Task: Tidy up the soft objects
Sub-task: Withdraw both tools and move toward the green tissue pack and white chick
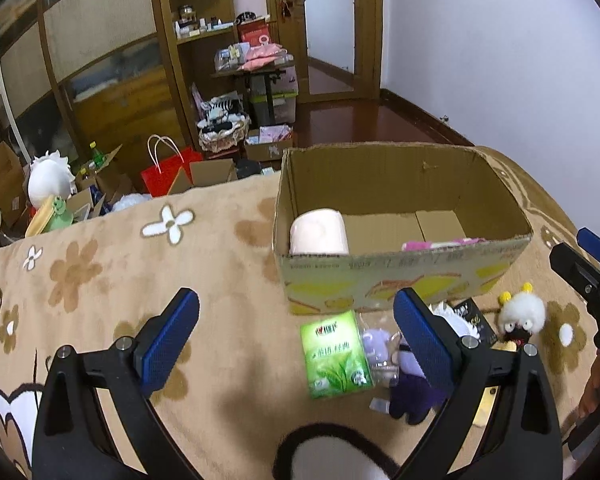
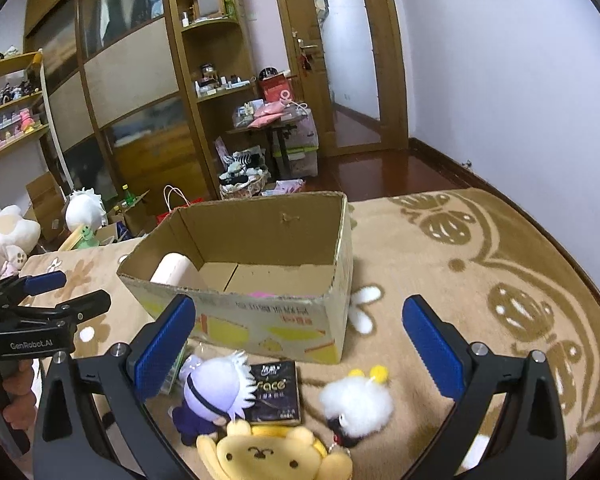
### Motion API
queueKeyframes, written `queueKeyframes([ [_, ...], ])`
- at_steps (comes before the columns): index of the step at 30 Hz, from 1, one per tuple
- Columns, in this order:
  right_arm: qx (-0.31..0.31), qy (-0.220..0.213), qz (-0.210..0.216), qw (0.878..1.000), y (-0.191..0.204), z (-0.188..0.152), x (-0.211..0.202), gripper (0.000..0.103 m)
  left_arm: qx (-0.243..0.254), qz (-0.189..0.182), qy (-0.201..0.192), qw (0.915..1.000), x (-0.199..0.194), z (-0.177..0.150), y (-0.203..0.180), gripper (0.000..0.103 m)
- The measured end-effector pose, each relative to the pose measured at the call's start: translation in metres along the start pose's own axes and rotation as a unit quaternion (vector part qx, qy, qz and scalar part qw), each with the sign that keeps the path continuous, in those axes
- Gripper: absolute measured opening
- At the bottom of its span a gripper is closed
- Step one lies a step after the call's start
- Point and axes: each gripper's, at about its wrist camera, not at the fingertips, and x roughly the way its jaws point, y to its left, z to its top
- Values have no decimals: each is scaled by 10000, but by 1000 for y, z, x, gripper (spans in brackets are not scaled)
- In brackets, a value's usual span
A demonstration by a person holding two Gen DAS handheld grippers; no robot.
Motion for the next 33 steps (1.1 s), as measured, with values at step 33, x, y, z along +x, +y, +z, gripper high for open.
queueKeyframes([
  [33, 1002, 1211, -280, 9872, -42, -34, 57, 103, -321, 61, 1159, 9927, 75, -11, 5, 97],
])
